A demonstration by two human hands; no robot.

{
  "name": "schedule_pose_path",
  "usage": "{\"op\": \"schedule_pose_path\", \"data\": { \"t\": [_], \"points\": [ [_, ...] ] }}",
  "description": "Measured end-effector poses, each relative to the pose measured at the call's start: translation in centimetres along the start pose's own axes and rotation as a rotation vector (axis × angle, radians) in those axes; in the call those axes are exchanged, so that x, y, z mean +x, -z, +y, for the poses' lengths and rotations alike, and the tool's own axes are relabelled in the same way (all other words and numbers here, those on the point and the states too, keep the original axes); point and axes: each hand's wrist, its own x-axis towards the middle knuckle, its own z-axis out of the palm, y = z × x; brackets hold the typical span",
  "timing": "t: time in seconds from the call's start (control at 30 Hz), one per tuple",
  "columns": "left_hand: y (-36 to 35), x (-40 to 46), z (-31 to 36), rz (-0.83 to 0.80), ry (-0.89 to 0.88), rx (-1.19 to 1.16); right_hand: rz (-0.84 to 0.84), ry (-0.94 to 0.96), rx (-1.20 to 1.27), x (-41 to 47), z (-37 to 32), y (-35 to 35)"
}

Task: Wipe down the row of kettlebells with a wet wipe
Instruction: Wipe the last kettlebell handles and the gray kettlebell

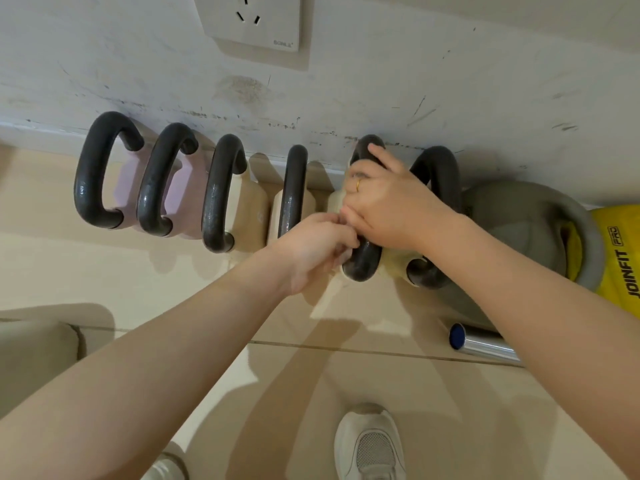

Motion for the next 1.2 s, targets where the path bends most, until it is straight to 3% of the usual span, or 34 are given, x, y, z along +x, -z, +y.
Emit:
{"op": "schedule_pose_path", "data": {
  "t": [0.1, 0.2, 0.27, 0.4, 0.53, 0.7, 0.77, 0.9, 1.03, 1.1, 1.2],
  "points": [
    [0.3, -0.9, -0.2, 0.084, 0.041, -0.070, 0.054, 0.063, -0.059, -1.0, -0.2, -0.3],
    [0.9, -1.1, 0.1, 0.145, 0.059, -0.187, 0.128, -0.029, -0.137, -0.9, -1.1, 0.1],
    [1.3, -1.0, 0.4, 0.142, 0.061, -0.231, 0.024, -0.014, -0.250, -1.4, -3.0, -0.3],
    [1.5, -1.2, 0.3, 0.138, 0.039, -0.113, -0.112, 0.161, -0.381, -3.3, -4.5, -1.0],
    [1.1, -1.6, 0.7, 0.082, 0.027, -0.070, 0.000, 0.095, -0.487, -2.5, -3.9, -0.7],
    [1.4, -1.8, 1.3, 0.074, 0.051, -0.118, -0.334, 0.099, -0.759, -4.9, -8.4, -2.2],
    [1.5, -1.8, 1.3, 0.076, 0.056, -0.107, -0.325, 0.149, -0.860, -5.4, -8.0, -2.6],
    [1.4, -1.5, 0.9, 0.073, 0.049, -0.089, -0.280, 0.038, -0.820, -3.9, -8.0, -2.6],
    [1.4, -1.5, 1.1, 0.067, 0.054, -0.048, -0.496, 0.119, -0.948, -4.4, -10.0, -2.5],
    [1.5, -1.6, 1.1, 0.057, 0.059, -0.058, -0.439, 0.134, -0.962, -4.4, -9.5, -2.6],
    [1.7, -1.5, 1.0, 0.049, 0.065, -0.098, -0.266, 0.004, -0.931, -3.7, -8.8, -2.4]
  ]
}}
